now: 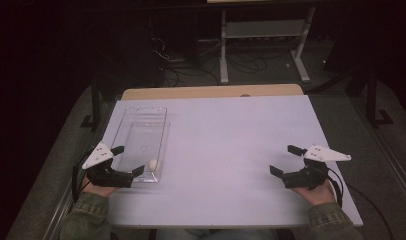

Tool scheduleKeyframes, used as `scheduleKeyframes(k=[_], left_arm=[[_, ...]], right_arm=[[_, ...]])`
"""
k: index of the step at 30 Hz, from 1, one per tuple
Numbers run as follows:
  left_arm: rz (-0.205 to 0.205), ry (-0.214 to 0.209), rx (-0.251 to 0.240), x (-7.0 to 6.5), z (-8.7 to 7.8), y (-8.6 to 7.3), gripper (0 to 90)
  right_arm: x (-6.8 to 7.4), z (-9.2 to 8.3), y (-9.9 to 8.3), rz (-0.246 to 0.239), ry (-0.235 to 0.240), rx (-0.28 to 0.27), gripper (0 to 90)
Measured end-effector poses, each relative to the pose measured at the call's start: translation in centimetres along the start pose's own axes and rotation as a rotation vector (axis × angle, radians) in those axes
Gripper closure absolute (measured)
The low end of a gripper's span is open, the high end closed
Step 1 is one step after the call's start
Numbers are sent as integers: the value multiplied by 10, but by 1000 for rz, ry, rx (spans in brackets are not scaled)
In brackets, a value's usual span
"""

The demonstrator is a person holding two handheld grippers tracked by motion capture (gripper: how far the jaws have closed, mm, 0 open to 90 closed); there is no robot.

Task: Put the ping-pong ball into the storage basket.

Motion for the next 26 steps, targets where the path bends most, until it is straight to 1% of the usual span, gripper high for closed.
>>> scheduleKeyframes(k=[5,8,9,12,14,18,21,26], left_arm=[[-7,13,-12,0,-2,-2,0],[-21,29,-29,2,-5,-4,0],[-30,36,-38,3,-6,-5,0],[-40,77,-69,7,-10,-7,0],[-57,88,-85,9,-12,-8,0],[-91,83,-99,11,-13,-12,0],[-95,81,-98,10,-12,-13,0],[-77,70,-90,8,-9,-13,0]], right_arm=[[1,0,0,-3,3,1,0],[1,0,0,-5,3,-2,0],[1,0,0,-4,3,-1,0],[2,0,0,-5,5,-1,0],[2,0,0,-7,5,-1,0],[2,0,0,-6,8,0,0],[3,0,0,-8,9,2,0],[3,1,-1,-12,12,5,0]])
Point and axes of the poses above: each handheld gripper's, and its own axes: z roughly forward along the jaws, y roughly out of its top, x roughly to its left, the point moved 6 cm from there along z, roughly forward along the jaws, and after that the axes turned 8 degrees about z, right-handed, at the moved point
